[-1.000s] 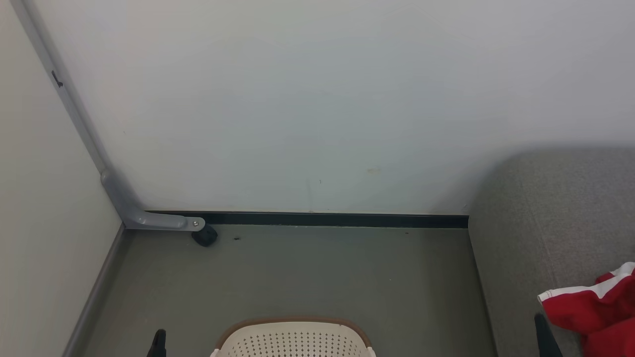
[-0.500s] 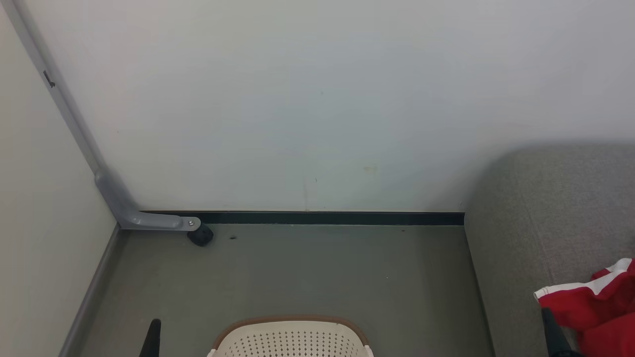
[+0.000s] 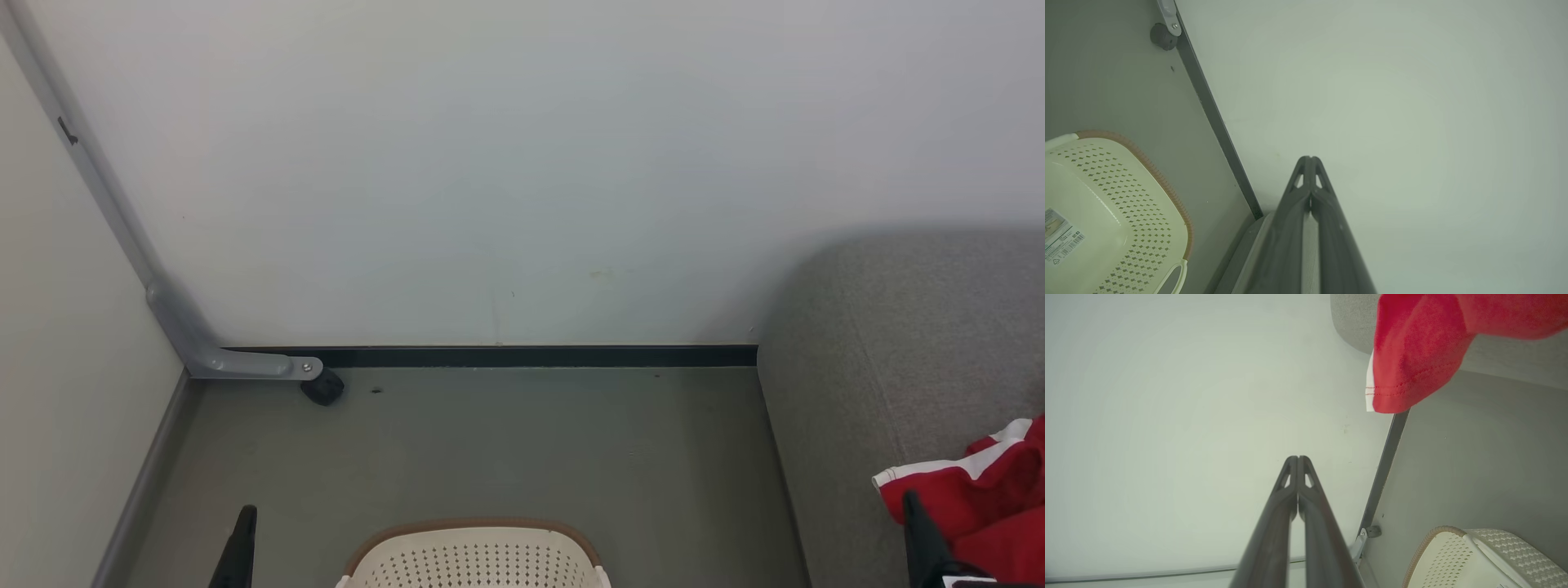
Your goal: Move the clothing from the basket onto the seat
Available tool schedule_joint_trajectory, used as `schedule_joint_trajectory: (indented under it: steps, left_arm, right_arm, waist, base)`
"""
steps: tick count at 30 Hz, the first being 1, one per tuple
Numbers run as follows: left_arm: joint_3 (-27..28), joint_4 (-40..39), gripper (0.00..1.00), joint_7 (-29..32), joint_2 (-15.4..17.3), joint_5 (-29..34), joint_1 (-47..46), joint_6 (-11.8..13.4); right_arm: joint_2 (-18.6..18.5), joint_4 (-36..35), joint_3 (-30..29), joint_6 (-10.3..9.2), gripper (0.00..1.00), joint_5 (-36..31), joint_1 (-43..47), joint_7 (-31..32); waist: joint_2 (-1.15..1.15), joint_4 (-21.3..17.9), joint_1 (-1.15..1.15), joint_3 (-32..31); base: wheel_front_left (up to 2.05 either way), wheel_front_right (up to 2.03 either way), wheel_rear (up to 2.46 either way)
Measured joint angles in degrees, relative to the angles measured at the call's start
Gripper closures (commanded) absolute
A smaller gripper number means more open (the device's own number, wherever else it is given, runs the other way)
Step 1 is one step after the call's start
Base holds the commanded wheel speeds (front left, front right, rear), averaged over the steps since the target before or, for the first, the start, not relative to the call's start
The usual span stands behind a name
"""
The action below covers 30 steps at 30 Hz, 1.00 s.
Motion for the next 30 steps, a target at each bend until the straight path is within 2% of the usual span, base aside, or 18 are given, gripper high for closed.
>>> schedule_joint_trajectory:
  steps: [6, 30]
  left_arm:
    - [0.6, -0.4, 1.0, 1.0, 0.0, -4.2, -0.5, -0.4]
    - [0.6, -0.5, 1.0, 1.0, -0.1, -4.3, -0.9, -0.4]
  right_arm:
    - [0.2, 0.1, -1.1, 0.37, 1.0, 4.4, -0.6, 1.1]
    - [0.3, 0.1, -1.2, 0.37, 1.0, 4.4, -0.6, 1.1]
  waist:
    - [0.0, -0.2, 0.0, 0.1]
    - [0.0, -0.2, 0.0, 0.1]
  base:
    - [0.0, 0.0, 0.0]
    - [0.0, 0.0, 0.0]
